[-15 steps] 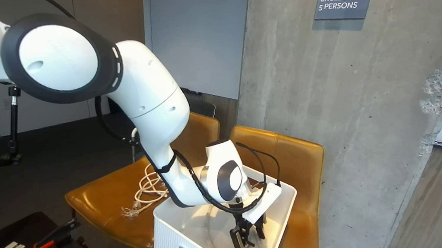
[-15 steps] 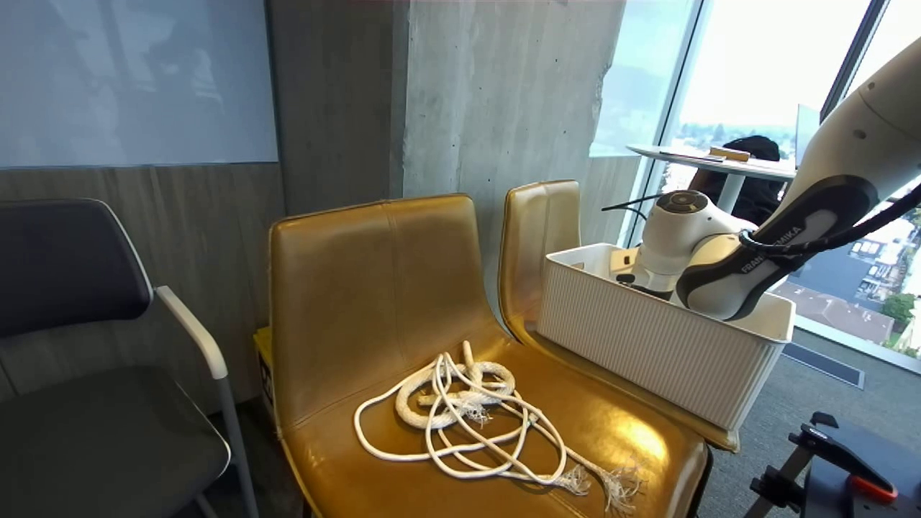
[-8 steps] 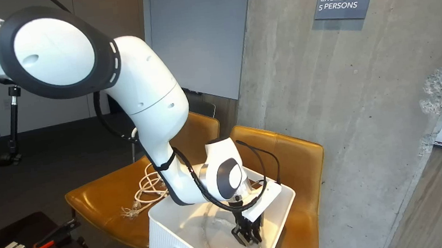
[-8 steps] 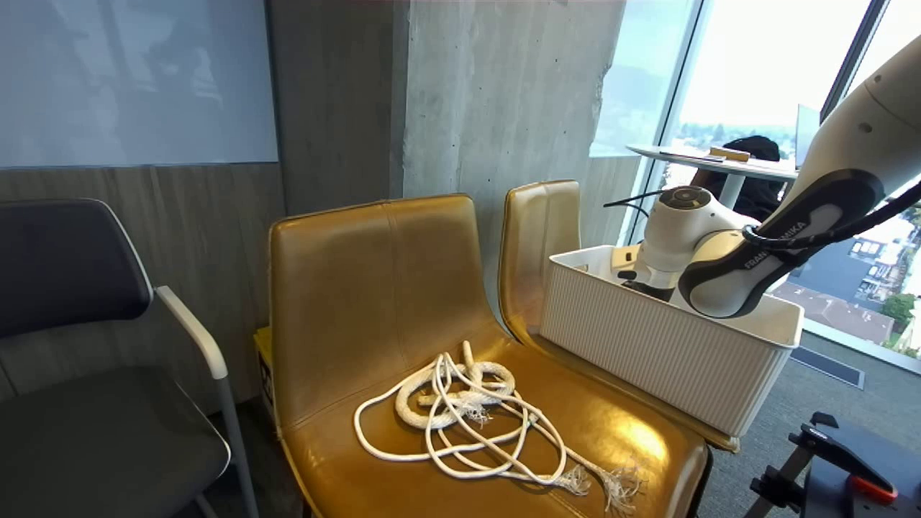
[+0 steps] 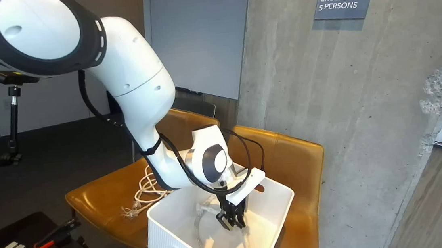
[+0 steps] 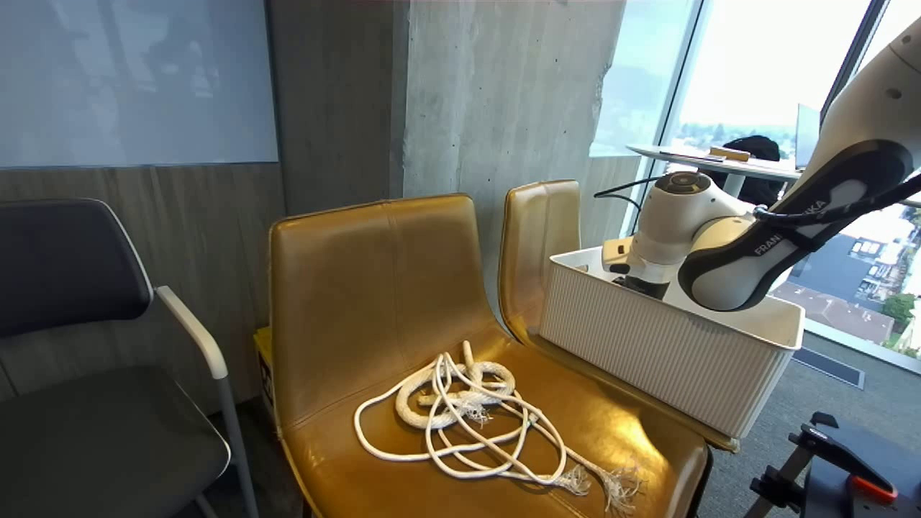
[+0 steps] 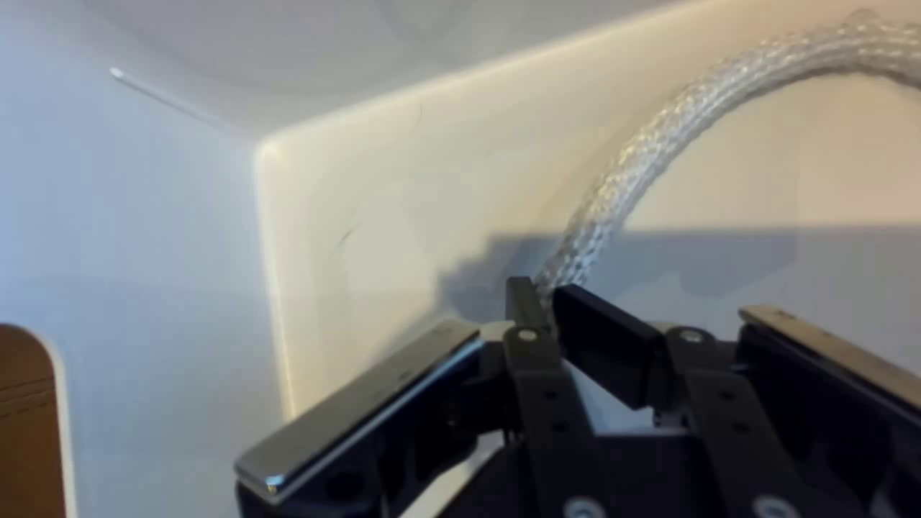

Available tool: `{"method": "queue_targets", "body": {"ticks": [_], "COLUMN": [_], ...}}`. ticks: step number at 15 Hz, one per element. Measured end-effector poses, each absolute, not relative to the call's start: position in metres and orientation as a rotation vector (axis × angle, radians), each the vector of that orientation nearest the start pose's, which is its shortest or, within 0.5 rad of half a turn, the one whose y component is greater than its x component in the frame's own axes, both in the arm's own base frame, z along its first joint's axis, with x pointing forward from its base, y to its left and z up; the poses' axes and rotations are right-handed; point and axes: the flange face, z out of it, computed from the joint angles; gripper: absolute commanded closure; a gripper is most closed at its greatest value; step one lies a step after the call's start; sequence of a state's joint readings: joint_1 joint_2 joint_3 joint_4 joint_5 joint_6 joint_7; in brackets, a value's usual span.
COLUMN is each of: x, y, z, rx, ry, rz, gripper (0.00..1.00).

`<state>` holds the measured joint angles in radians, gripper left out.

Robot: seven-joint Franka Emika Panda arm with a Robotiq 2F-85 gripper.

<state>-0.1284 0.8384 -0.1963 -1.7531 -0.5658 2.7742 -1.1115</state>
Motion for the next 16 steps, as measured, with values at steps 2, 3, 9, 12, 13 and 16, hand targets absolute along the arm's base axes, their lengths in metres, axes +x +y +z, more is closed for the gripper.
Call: {"method": "queue_targets", "body": {"ticks": [2, 3, 9, 12, 13, 16], "x": [0.640, 0.641, 0.639, 0.630, 0.627, 0.619], "y": [-0.154, -0.142, -0.073, -0.040, -0.028, 0.010], "z": [0.138, 0.152, 0.248, 0.284, 0.294, 0.323], "rx": [-2.714, -2.711, -2.716, -2.724, -2.724, -2.726], "ry": [-2.251, -2.251, -2.278, -2.282, -2.285, -2.297], "rz": [0.211, 0.200, 0.099, 0.063, 0.045, -0.021], "gripper": [0.97, 0.97, 0.97, 0.97, 0.97, 0.97]}}
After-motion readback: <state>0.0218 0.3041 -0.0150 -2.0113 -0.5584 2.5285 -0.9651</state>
